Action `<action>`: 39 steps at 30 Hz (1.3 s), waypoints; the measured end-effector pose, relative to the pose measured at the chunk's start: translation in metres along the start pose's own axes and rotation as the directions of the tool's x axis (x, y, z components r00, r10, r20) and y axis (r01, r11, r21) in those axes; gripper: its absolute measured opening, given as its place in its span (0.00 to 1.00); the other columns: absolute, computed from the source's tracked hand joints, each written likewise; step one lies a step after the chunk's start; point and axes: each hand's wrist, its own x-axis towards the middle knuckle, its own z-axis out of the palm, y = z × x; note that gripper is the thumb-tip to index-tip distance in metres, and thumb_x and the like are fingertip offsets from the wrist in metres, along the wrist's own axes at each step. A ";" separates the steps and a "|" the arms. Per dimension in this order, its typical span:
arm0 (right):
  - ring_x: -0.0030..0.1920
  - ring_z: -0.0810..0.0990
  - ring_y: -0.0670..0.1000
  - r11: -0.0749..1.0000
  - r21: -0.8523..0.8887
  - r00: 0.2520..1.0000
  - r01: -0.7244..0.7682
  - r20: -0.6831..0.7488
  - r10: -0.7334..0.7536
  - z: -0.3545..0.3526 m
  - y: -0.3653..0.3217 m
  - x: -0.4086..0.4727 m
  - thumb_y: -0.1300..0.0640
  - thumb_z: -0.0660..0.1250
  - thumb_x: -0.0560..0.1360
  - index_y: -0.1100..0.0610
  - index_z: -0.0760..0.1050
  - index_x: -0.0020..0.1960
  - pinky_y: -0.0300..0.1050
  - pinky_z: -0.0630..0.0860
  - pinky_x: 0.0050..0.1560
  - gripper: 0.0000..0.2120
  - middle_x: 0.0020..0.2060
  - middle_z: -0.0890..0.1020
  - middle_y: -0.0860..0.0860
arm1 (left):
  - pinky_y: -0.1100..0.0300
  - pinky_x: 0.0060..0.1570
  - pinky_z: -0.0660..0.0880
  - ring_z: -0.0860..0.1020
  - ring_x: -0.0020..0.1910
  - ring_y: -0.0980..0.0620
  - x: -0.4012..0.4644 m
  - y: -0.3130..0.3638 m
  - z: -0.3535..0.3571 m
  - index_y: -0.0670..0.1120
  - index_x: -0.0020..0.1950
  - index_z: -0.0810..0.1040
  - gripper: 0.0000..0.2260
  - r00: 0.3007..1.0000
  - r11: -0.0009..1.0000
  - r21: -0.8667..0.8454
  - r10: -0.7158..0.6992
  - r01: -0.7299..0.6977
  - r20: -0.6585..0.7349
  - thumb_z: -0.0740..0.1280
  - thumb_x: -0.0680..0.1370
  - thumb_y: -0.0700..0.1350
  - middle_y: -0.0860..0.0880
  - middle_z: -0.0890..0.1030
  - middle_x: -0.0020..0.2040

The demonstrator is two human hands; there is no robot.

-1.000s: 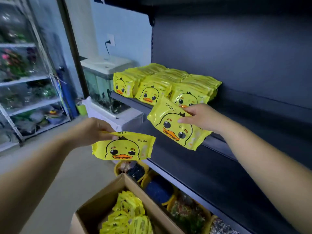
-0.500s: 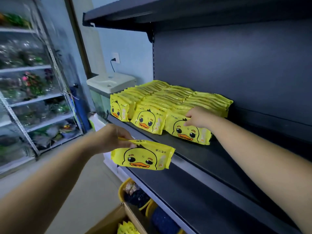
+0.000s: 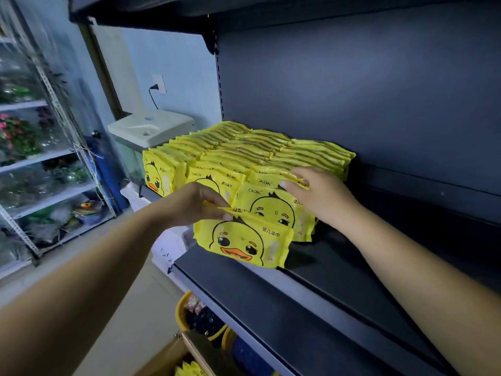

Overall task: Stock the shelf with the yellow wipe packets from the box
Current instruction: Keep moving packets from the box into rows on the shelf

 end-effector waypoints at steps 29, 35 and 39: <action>0.68 0.64 0.65 0.969 0.107 0.865 -0.222 -0.438 0.246 0.086 -0.042 -0.112 0.54 0.75 0.67 0.60 0.59 0.72 0.60 0.66 0.65 0.40 0.72 0.58 0.61 | 0.49 0.69 0.57 0.57 0.72 0.44 -0.065 -0.065 0.061 0.49 0.73 0.60 0.33 0.933 0.993 -0.099 0.021 -0.060 -0.358 0.65 0.72 0.59 0.43 0.59 0.73; 0.71 0.60 0.62 0.956 0.003 0.840 -0.292 -0.478 0.258 0.112 -0.116 -0.156 0.48 0.71 0.69 0.57 0.58 0.73 0.57 0.62 0.67 0.39 0.73 0.57 0.58 | 0.53 0.68 0.57 0.59 0.72 0.43 -0.115 -0.089 0.044 0.47 0.72 0.63 0.27 0.908 0.989 -0.044 0.114 -0.144 -0.402 0.68 0.74 0.46 0.41 0.61 0.72; 0.74 0.48 0.55 0.923 -0.067 0.879 -0.379 -0.339 0.336 0.120 -0.141 -0.167 0.41 0.63 0.73 0.50 0.47 0.75 0.52 0.53 0.72 0.39 0.75 0.47 0.52 | 0.51 0.68 0.55 0.57 0.72 0.42 -0.131 -0.102 0.027 0.45 0.72 0.62 0.28 0.911 0.992 -0.008 0.110 -0.124 -0.397 0.68 0.74 0.47 0.40 0.60 0.73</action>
